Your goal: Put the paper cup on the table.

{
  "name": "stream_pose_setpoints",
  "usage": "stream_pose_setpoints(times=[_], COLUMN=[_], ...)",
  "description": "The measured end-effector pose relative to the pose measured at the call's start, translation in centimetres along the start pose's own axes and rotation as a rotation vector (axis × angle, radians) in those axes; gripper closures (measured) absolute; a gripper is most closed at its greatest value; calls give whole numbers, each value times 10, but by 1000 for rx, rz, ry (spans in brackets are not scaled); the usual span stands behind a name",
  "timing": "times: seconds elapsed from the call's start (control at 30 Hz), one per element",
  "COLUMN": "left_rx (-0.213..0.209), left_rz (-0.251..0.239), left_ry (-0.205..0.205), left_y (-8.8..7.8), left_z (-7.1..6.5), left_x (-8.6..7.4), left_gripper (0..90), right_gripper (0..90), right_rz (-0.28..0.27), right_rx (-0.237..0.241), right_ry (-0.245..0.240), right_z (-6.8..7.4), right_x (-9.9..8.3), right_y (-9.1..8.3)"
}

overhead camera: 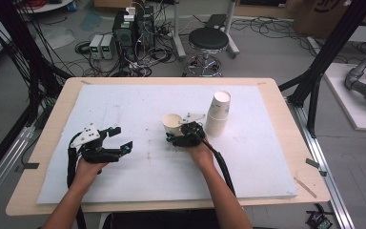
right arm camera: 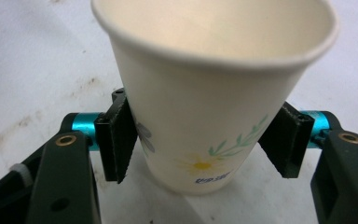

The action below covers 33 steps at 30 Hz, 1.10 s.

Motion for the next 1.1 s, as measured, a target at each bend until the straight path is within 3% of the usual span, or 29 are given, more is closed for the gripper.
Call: stream_pose_setpoints(times=[0.1, 0.2, 0.33, 0.63, 0.9, 1.1], left_rx=[2, 5, 7, 24, 16, 23], left_rz=[9, 9, 6, -19, -47, -41], left_ry=[-4, -15, -23, -35, -37, -29], left_y=[1, 2, 3, 2, 1, 0], left_z=[1, 1, 2, 5, 2, 1], left_x=[-1, -2, -2, 0, 5, 5], left_gripper=[188, 183, 180, 175, 175, 176], right_gripper=[310, 200, 200, 201, 200, 200], right_rz=[16, 42, 31, -11, -137, -152], right_rx=[-2, -14, -19, -29, -37, -77], right_ry=[7, 26, 29, -22, -71, -51], right_z=[0, -1, -3, -2, -3, -13], right_x=[-3, -8, -12, -29, -41, -59], right_y=[-2, -3, -17, -75, -129, -154])
Point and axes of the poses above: each handheld gripper's, and its own axes: y roughly forward along the jaws, x roughly out of its top, z roughly to its left, the point moved 5 cm from there along y, roughly forward along the jaws, and after that the axes turned 5 degrees about -y, right-handed, at the moved point
